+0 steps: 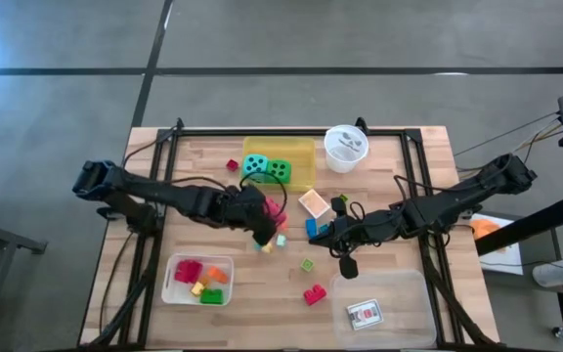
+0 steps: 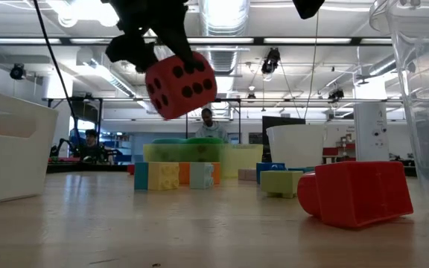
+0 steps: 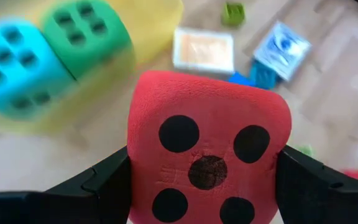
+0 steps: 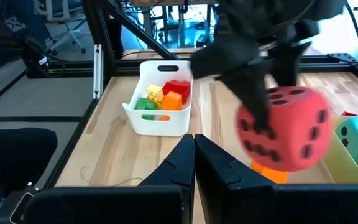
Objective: Pick & Place Toys
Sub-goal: Put the pink die into the yellow bin
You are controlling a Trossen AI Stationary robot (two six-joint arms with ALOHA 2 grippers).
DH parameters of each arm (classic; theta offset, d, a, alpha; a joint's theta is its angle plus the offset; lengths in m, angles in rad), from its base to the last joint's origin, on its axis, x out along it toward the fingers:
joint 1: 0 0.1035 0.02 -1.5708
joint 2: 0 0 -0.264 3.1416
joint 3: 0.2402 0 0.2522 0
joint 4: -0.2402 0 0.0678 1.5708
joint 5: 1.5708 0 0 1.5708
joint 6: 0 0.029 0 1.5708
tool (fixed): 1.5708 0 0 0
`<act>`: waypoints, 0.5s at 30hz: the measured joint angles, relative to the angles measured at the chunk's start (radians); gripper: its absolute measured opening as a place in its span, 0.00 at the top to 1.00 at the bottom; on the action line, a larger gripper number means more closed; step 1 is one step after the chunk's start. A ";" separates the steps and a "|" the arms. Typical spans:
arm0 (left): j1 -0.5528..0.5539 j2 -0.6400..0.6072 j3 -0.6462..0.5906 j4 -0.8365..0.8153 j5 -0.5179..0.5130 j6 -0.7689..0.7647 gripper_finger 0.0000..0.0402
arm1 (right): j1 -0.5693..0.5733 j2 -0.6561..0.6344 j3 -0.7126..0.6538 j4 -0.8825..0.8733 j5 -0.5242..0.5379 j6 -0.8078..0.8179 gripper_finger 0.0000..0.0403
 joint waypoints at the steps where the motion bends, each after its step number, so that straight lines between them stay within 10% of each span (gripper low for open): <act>1: 0.001 0.000 0.003 0.004 -0.026 0.028 0.28 | 0.000 0.000 0.000 0.000 0.000 0.000 0.98; 15: 0.038 0.001 0.035 0.007 -0.153 0.253 0.28 | 0.000 0.000 0.000 0.000 0.000 0.000 0.98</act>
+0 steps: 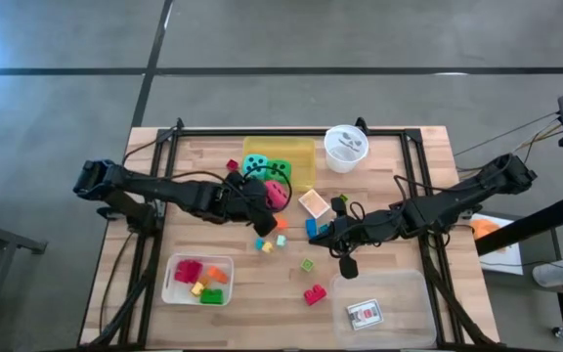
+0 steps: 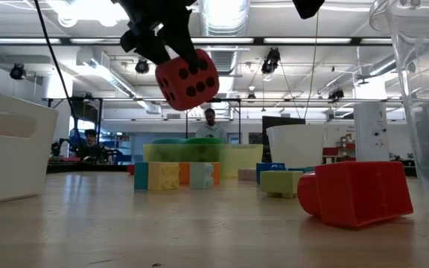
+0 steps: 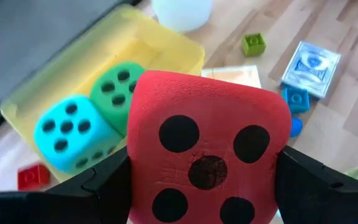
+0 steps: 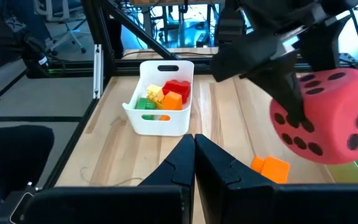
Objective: Pick & Place Toys
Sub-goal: Put the pink die into the yellow bin
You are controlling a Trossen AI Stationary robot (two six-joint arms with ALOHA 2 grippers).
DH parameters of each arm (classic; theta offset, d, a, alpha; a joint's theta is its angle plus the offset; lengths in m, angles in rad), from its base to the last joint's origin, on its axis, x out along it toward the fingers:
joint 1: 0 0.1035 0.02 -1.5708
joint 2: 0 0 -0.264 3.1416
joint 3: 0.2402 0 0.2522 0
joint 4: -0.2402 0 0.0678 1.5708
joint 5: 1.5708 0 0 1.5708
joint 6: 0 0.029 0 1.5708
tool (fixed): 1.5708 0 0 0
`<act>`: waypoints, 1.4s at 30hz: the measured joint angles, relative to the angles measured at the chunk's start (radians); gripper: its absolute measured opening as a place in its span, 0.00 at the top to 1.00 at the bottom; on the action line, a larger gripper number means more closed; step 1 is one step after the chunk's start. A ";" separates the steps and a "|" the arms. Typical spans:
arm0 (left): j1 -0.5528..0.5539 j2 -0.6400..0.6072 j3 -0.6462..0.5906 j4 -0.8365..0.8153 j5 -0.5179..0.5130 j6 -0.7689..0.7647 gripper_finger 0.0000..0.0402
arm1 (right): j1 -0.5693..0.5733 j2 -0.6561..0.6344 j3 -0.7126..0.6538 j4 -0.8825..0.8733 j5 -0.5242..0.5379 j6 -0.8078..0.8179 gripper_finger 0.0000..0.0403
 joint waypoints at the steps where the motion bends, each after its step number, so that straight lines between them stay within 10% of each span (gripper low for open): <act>1: 0.005 0.000 0.000 0.020 -0.005 0.017 0.28 | 0.000 0.000 0.000 0.000 0.000 0.000 0.98; 27: 0.355 0.167 0.165 0.031 0.409 0.361 0.28 | 0.001 0.000 0.000 0.000 0.000 0.000 0.98; 42: 0.401 0.425 0.487 -0.087 0.418 0.623 0.28 | 0.000 0.000 0.000 0.000 0.000 0.000 0.98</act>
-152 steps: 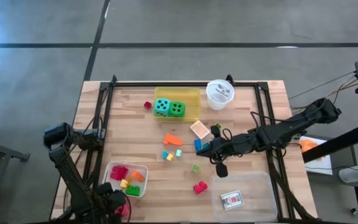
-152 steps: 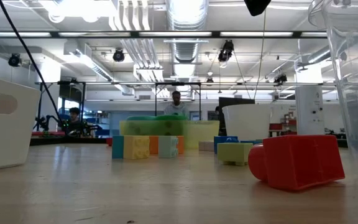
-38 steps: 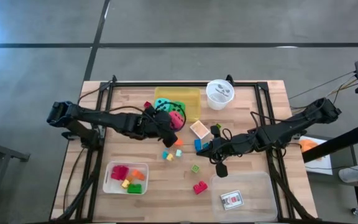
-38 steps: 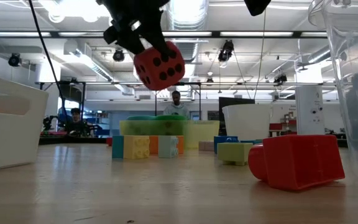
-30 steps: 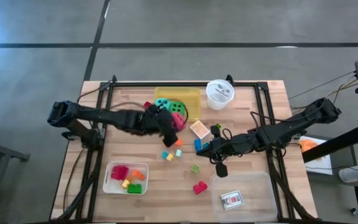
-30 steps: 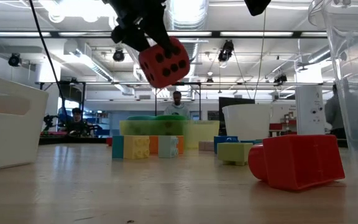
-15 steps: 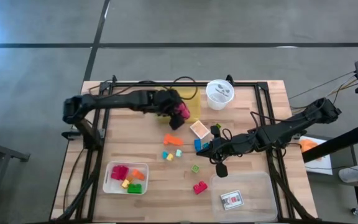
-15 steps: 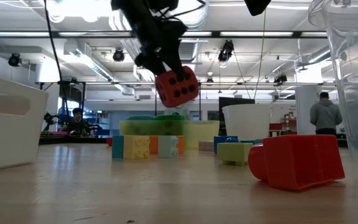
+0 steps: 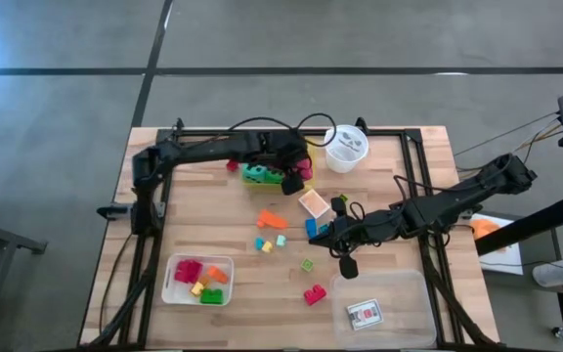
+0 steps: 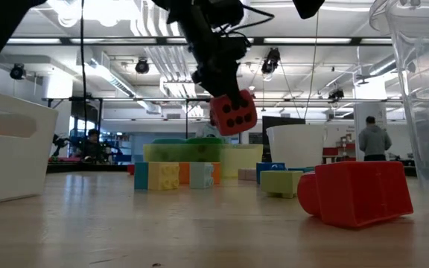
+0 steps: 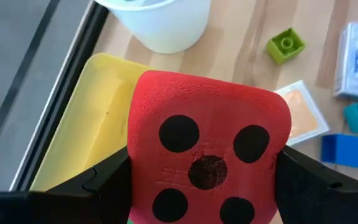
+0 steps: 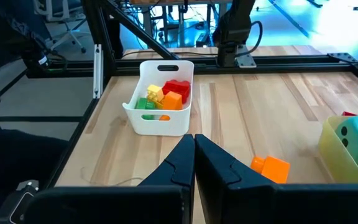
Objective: Pick & Place Toys
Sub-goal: Put the pink die into the yellow bin
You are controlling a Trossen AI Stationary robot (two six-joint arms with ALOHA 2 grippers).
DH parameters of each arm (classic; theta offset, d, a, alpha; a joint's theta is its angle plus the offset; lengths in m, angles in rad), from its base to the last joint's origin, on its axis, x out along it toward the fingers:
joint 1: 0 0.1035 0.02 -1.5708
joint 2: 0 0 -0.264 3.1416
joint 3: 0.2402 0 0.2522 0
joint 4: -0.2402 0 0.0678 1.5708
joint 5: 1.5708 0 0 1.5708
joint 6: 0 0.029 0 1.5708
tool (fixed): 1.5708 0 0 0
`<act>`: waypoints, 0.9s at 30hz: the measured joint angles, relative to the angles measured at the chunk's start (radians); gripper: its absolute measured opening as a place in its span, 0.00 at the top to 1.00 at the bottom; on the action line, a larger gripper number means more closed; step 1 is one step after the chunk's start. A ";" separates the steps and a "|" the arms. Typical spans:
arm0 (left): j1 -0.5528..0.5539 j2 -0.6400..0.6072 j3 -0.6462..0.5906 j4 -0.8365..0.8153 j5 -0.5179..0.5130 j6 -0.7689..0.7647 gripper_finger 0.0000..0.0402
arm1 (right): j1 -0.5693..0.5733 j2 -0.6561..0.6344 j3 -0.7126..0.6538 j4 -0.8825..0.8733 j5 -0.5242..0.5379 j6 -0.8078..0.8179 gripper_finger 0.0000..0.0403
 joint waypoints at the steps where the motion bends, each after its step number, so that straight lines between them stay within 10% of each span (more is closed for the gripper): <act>1: 0.005 0.017 0.017 -0.012 0.002 0.013 0.28 | 0.000 0.000 0.000 0.000 0.000 0.000 0.98; 27: 0.019 0.101 0.137 -0.017 0.044 0.141 0.28 | 0.000 0.000 0.000 0.000 0.000 0.000 0.98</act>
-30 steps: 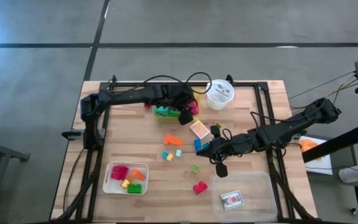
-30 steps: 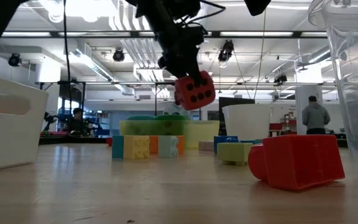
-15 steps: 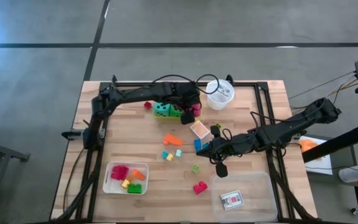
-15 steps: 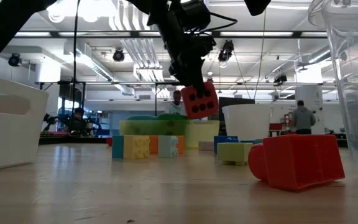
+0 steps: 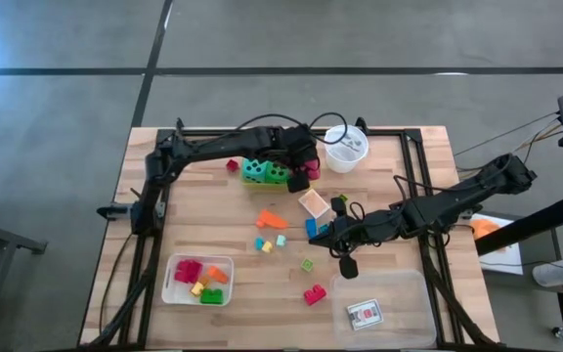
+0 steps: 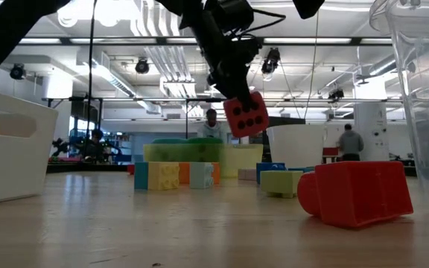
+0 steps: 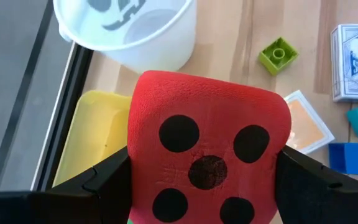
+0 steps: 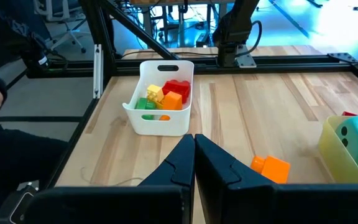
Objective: Pick & Place Toys
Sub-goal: Put the pink die into the yellow bin
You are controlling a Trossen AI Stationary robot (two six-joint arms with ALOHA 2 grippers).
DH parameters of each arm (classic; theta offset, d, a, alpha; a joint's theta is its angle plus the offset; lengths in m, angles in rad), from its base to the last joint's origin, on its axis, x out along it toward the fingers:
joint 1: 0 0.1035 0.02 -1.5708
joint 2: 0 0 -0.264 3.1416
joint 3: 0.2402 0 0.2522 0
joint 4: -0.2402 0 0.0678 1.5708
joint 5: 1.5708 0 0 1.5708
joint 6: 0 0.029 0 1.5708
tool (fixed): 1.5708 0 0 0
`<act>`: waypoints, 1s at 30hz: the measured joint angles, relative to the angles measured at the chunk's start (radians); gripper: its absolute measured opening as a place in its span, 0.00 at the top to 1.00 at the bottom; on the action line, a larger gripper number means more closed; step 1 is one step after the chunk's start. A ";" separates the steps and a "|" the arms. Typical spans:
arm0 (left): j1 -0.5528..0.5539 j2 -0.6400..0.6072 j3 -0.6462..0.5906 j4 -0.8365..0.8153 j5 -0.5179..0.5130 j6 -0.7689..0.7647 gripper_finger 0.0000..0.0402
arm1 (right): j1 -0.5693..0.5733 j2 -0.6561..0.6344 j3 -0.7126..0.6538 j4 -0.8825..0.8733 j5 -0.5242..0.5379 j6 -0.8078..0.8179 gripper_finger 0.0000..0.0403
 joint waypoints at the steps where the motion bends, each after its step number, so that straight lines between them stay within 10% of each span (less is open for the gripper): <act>1: 0.002 -0.001 -0.004 0.001 0.000 0.000 0.28 | 0.000 0.000 0.000 0.000 0.000 0.000 0.98; 30: 0.032 0.008 -0.117 -0.029 0.023 -0.019 0.28 | 0.000 0.000 0.000 0.000 0.000 0.000 0.98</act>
